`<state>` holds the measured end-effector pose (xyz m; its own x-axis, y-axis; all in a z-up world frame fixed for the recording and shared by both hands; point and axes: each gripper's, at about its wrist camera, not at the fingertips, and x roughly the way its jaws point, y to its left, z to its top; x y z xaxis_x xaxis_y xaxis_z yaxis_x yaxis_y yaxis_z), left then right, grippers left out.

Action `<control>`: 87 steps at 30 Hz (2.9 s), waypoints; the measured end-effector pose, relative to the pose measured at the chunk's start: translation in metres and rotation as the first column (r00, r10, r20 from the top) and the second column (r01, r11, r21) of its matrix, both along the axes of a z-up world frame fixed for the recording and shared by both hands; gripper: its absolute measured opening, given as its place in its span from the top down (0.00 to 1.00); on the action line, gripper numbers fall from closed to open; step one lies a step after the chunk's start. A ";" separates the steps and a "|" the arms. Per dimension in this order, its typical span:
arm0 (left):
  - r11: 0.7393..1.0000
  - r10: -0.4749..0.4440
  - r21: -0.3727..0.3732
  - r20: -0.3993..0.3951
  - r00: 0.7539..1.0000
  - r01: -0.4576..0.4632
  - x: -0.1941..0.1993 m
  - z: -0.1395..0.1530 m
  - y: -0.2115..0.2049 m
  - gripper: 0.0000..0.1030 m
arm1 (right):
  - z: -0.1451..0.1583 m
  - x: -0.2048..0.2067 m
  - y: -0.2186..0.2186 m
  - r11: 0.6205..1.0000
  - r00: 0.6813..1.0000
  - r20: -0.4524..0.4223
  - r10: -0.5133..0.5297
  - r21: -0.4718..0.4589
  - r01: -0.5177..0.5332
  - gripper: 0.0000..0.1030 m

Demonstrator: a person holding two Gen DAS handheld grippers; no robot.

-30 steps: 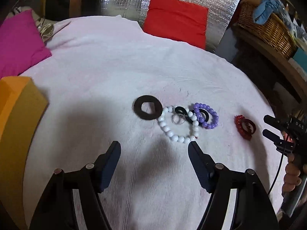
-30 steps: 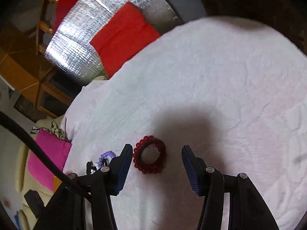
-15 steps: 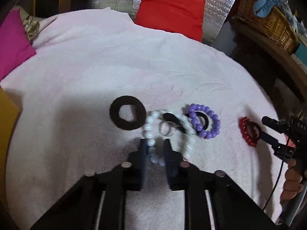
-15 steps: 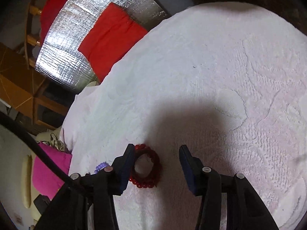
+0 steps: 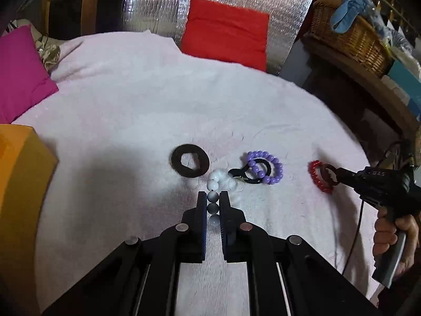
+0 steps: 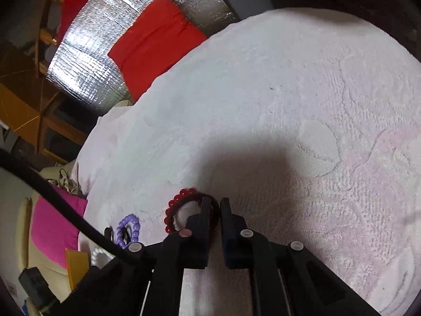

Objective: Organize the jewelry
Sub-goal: 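Grasp the white bead bracelet with the left tool while the right tool grasps the dark red band, then carry the white bracelet with the left tool while the right tool carries the band to the box, then open the left tool over the orange box while the right tool drops the dark red band in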

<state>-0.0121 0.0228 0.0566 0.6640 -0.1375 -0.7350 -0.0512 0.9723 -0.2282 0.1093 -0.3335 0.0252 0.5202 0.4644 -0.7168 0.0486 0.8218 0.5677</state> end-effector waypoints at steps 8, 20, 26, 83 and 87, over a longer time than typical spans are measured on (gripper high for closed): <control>1.000 -0.008 0.013 -0.001 1.000 0.008 -0.011 0.004 0.004 0.91 | 0.008 -0.009 -0.023 0.997 1.000 0.015 -0.015 0.078 0.014 0.93; 1.000 -0.007 0.004 0.050 0.999 0.006 -0.032 0.021 0.013 0.91 | 0.021 -0.018 -0.001 0.993 0.998 0.055 0.037 0.112 -0.043 0.93; 1.000 0.020 -0.005 0.077 0.997 -0.020 -0.047 0.031 0.029 0.91 | 0.029 -0.028 0.038 0.989 0.990 0.080 0.112 0.092 -0.120 0.93; 0.756 0.653 0.035 -0.101 0.751 -0.653 -0.158 0.007 0.276 0.87 | 0.050 -0.114 0.517 0.659 0.686 0.064 0.725 -0.356 -0.663 0.82; 0.735 0.677 0.076 -0.014 0.736 -0.674 -0.156 0.025 0.261 0.45 | 0.071 -0.117 0.496 0.705 0.700 0.150 0.698 -0.314 -0.636 0.70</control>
<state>-0.1686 0.2840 0.0820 0.5362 0.3824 -0.7525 -0.7072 0.6903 -0.1532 -0.0073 0.1626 0.0961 0.3021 0.6014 -0.7397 -0.6729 0.6841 0.2814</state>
